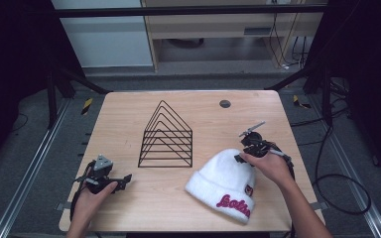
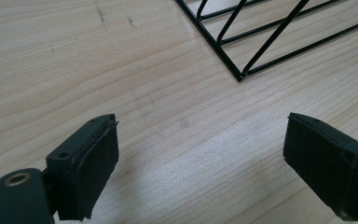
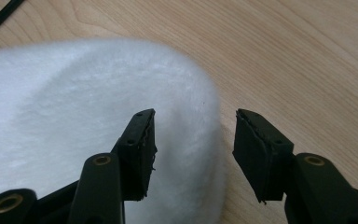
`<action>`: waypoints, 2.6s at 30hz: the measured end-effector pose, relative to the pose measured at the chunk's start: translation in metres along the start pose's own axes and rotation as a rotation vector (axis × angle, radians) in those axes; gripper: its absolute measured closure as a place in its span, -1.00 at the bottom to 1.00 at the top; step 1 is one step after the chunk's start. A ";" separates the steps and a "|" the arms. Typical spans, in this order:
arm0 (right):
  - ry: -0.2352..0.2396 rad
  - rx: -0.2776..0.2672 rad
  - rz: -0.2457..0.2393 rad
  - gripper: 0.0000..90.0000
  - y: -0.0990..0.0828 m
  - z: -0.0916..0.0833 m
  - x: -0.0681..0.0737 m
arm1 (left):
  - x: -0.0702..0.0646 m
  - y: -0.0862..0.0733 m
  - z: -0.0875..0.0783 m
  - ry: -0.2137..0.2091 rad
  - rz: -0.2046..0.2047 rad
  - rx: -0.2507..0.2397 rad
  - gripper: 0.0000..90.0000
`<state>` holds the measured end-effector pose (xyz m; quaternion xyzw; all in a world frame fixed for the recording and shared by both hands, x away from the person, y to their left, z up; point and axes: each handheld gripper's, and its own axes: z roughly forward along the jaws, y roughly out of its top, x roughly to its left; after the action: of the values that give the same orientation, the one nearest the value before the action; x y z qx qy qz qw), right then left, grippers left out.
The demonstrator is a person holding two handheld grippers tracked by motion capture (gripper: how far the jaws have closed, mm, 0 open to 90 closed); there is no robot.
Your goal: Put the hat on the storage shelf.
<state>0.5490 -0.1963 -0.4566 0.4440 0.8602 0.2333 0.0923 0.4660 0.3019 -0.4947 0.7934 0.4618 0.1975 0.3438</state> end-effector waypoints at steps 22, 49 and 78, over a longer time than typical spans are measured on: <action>0.094 0.030 0.010 0.63 -0.004 0.019 0.001 | -0.003 -0.002 0.004 -0.023 0.001 0.018 -0.79; 0.024 -0.417 -0.278 0.82 0.005 -0.126 0.077 | -0.003 0.019 -0.035 -0.006 0.049 -0.051 -0.81; -0.018 -0.672 -0.354 0.82 0.121 -0.241 0.077 | -0.009 0.128 -0.098 -0.076 0.143 -0.233 -0.82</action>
<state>0.5026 -0.1510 -0.1840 0.2357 0.7982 0.4789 0.2793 0.4759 0.2870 -0.3340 0.7859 0.3644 0.2437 0.4361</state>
